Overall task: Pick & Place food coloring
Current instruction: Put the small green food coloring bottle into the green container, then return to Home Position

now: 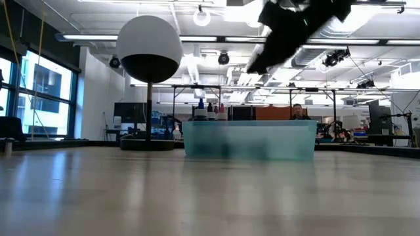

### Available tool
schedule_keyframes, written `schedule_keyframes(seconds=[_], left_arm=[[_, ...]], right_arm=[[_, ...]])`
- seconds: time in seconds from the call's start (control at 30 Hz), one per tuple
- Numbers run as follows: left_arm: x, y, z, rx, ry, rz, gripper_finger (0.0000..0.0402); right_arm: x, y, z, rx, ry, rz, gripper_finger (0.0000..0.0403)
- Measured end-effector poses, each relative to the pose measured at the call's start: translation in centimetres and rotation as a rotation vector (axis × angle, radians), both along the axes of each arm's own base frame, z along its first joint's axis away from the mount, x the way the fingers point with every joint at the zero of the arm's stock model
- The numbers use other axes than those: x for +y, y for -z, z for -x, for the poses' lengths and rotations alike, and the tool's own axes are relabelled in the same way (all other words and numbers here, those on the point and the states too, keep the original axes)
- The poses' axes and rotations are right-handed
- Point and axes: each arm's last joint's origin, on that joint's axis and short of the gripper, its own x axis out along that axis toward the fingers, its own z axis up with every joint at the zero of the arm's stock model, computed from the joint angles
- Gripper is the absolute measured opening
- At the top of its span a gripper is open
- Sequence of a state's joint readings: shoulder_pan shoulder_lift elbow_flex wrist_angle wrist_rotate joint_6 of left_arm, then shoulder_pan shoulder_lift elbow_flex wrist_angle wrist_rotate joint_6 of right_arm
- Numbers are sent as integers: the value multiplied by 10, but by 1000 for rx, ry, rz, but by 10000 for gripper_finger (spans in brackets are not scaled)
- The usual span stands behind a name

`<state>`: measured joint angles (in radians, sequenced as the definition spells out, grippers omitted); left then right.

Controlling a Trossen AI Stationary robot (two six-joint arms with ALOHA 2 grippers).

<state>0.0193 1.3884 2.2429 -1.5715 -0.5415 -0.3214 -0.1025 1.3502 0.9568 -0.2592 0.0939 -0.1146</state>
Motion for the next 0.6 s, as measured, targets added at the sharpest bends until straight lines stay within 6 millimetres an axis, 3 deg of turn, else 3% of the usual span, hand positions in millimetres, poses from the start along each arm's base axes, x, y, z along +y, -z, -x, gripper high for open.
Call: schedule_keyframes(seconds=[0.3, 0.5, 0.6], left_arm=[[2, 0, -2, 7, -53, -46, 135], [3, 2, -9, -3, -118, -50, 135], [3, 4, -13, 8, -120, -52, 135]], right_arm=[[-26, 91, 56, -392, 191, -17, 83], [-39, 123, 59, -339, 261, -77, 39], [-44, 127, 56, -317, 279, -79, 16]])
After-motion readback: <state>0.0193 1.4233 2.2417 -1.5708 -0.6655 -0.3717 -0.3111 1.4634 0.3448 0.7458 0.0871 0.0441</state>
